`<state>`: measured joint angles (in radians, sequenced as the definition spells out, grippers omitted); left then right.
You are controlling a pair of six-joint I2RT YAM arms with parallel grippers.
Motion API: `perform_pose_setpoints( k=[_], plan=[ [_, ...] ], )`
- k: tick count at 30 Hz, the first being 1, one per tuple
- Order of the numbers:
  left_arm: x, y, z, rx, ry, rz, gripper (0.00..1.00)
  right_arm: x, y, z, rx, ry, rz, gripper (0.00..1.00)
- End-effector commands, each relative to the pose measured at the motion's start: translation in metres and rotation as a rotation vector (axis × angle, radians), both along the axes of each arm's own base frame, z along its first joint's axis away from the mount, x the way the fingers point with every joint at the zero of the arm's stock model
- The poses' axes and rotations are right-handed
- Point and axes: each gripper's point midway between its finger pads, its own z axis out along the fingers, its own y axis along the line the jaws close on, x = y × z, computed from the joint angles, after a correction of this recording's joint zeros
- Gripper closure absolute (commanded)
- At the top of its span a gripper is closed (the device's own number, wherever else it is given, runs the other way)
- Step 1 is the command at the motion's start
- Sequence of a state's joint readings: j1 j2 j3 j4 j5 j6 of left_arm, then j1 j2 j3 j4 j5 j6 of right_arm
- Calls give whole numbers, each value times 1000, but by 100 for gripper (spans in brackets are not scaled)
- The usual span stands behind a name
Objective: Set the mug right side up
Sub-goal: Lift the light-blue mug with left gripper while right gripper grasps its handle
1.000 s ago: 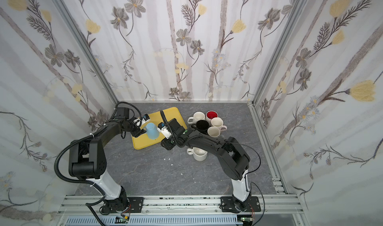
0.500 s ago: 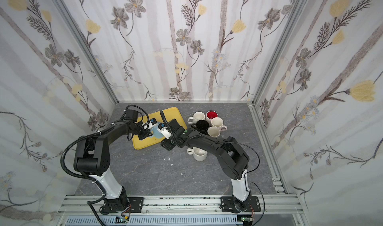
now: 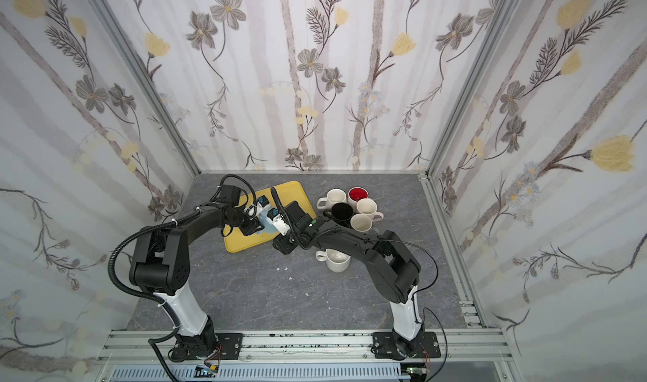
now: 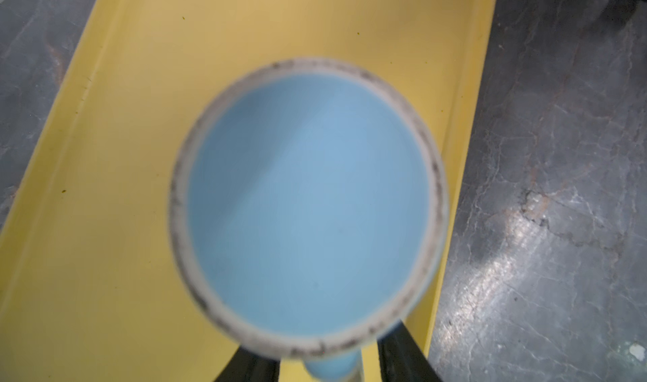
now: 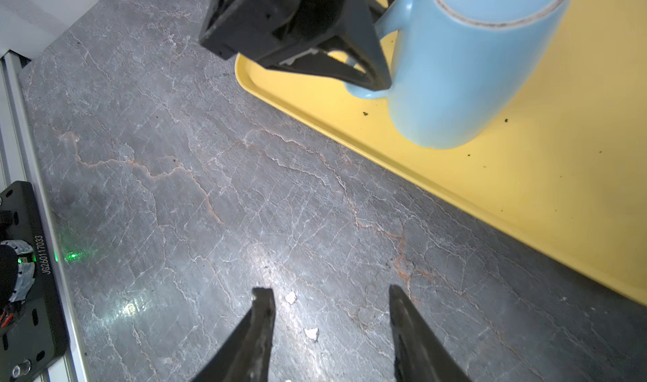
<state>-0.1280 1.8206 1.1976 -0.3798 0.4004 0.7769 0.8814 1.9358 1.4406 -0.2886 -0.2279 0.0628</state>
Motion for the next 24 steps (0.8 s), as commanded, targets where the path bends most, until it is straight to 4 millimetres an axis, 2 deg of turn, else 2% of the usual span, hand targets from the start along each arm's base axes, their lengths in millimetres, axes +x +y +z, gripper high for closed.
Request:
perform_pose_setpoints(
  k=[1, 5, 9, 14, 19, 24],
  plan=[
    [8, -3, 2, -23, 6, 45, 60, -1, -3, -1, -9, 1, -7, 48],
    [8, -5, 0, -24, 15, 46, 69, 0, -6, -1, -14, -2, -13, 48],
    [7, -7, 0, -4, 4, 44, 83, 4, -10, -1, -16, -8, -33, 48],
    [5, -6, -3, 115, -40, 35, 100, 17, -22, 3, -15, -9, -119, 48],
    [5, -13, 9, 119, -105, 39, 100, 26, -32, 18, 50, -17, -191, 48],
    [8, -33, 50, -19, -218, 56, 100, 43, -52, 42, 152, -51, -285, 48]
  ],
)
